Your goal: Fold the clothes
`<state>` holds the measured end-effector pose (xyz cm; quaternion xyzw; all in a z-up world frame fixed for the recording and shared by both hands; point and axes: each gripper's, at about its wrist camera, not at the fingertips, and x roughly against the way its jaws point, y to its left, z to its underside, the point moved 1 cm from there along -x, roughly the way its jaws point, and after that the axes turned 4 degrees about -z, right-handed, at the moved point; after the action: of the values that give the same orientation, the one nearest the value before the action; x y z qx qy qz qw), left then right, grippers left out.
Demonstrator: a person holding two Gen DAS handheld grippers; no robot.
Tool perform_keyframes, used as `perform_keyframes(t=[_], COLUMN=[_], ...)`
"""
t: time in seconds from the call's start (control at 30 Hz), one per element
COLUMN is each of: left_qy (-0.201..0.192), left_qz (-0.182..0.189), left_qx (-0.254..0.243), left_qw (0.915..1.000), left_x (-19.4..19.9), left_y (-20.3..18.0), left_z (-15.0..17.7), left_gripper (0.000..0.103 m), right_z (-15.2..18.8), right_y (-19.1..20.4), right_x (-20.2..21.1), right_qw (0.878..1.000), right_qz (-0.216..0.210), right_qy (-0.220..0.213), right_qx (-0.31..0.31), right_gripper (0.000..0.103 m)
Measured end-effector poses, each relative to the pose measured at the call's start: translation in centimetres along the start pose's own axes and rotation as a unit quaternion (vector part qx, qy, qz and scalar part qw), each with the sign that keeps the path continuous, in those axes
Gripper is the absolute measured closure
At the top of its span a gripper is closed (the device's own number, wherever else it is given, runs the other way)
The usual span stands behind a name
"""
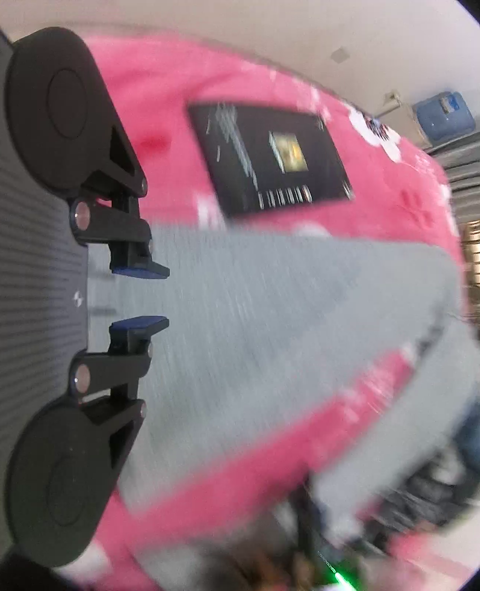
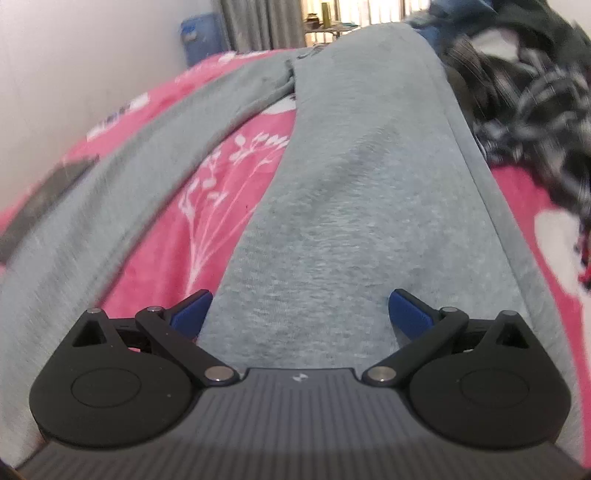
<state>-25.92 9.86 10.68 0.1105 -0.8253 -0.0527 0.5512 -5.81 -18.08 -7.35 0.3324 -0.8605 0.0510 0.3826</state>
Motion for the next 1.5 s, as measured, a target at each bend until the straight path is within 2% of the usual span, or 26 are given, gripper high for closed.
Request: perform_keyframes(t=[0.03,0.1,0.17,0.27,0.33,0.37,0.47,0.5,0.53,0.6,0.63,0.7,0.73,0.77,0.83,0.9,0.93,1.03,1.07,1.13,1.27,1.3,1.33,1.43,1.5], left_qy=[0.018,0.046,0.051,0.002,-0.051,-0.055,-0.011,-0.019,-0.010,0.041,0.084,0.169,0.198,0.209,0.219,0.226,0.229,0.212,0.202,0.185,0.150,0.133,0.116,0.069,0.045], left_qz=[-0.005,0.011,0.045,0.094,0.111,0.110,0.105,0.100,0.094,0.093,0.100,0.103,0.102,0.099,0.075,0.035,0.019,-0.022,-0.037,-0.069,-0.081,-0.069,-0.058,-0.030,0.010], left_qx=[-0.022,-0.065,-0.066,-0.057,-0.053,-0.053,-0.067,-0.071,-0.077,-0.071,-0.051,0.014,0.051,0.087,0.146,0.198,0.229,0.310,0.330,0.348,0.407,0.417,0.410,0.335,0.291], left_qw=[0.9996,0.9968,0.9955,0.9939,0.9912,0.9910,0.9921,0.9923,0.9926,0.9923,0.9902,0.9802,0.9735,0.9690,0.9618,0.9532,0.9459,0.9266,0.9212,0.9166,0.8974,0.8964,0.9028,0.9391,0.9555], left_x=[-0.8,-2.2,-3.0,-3.1,-3.5,-4.4,-9.2,-9.4,-9.0,-8.3,-8.1,-6.4,-4.8,-2.1,4.1,10.5,13.4,18.6,19.7,20.0,18.4,17.9,17.2,13.1,8.6], left_y=[0.3,0.2,-0.3,-2.4,-3.9,-4.6,-6.9,-7.2,-7.4,-7.3,-6.9,-5.6,-4.9,-4.1,-2.8,-1.7,-1.3,-0.3,-0.1,-0.8,-1.6,-1.8,-2.0,-2.3,-1.7], left_z=[-0.6,-1.5,-2.2,-3.4,-4.7,-5.1,-4.9,-4.7,-4.9,-6.0,-6.4,-6.8,-6.9,-7.1,-7.7,-8.9,-9.6,-12.5,-13.5,-15.3,-17.8,-18.8,-20.1,-26.3,-32.2], left_gripper=[0.083,0.083,0.083,0.082,0.077,0.074,0.076,0.076,0.076,0.076,0.076,0.085,0.090,0.088,0.083,0.078,0.073,0.067,0.065,0.065,0.068,0.068,0.068,0.067,0.062], right_z=[0.0,0.0,-0.1,-0.3,-0.4,-0.4,0.4,0.6,0.7,1.1,1.1,1.3,1.5,1.5,1.4,1.1,0.6,-0.7,-1.1,-1.9,-4.1,-4.8,-5.4,-6.6,-6.3], right_y=[0.1,0.2,-0.1,-0.4,-0.7,-1.2,-3.0,-2.8,-2.5,-2.3,-2.4,-3.2,-3.4,-3.2,-3.1,-3.1,-3.4,-5.6,-6.8,-9.3,-14.0,-15.5,-17.0,-21.5,-22.5], right_x=[-0.1,-0.1,-0.2,0.1,0.2,0.2,-0.2,-0.2,-0.4,-0.7,-0.8,-1.4,-1.5,-1.2,0.0,1.8,3.4,9.6,11.8,15.5,17.6,16.9,16.2,14.2,13.2], right_qw=[1.000,1.000,1.000,1.000,0.999,0.998,0.995,0.995,0.995,0.996,0.996,0.995,0.995,0.995,0.997,1.000,1.000,0.990,0.983,0.970,0.961,0.958,0.954,0.940,0.942], right_qz=[0.004,0.010,0.012,0.026,0.041,0.056,0.052,0.055,0.062,0.066,0.066,0.056,0.051,0.049,0.035,0.016,0.007,-0.030,-0.041,-0.052,-0.031,-0.012,0.006,0.045,0.078], right_qy=[0.002,0.005,0.005,-0.004,-0.013,-0.022,-0.039,-0.045,-0.046,-0.054,-0.054,-0.065,-0.074,-0.082,-0.068,-0.011,0.025,0.113,0.130,0.153,0.186,0.193,0.199,0.207,0.210], right_qx=[0.006,0.013,0.007,-0.003,-0.013,-0.026,-0.071,-0.066,-0.056,-0.041,-0.039,-0.042,-0.043,-0.042,-0.033,-0.009,-0.011,-0.081,-0.120,-0.180,-0.201,-0.213,-0.224,-0.266,-0.252], right_gripper=[0.001,0.001,0.001,0.001,0.001,0.001,0.001,0.001,0.001,0.001,0.001,0.001,0.001,0.001,0.001,0.001,0.001,0.001,0.001,0.001,0.001,0.001,0.001,0.001,0.001])
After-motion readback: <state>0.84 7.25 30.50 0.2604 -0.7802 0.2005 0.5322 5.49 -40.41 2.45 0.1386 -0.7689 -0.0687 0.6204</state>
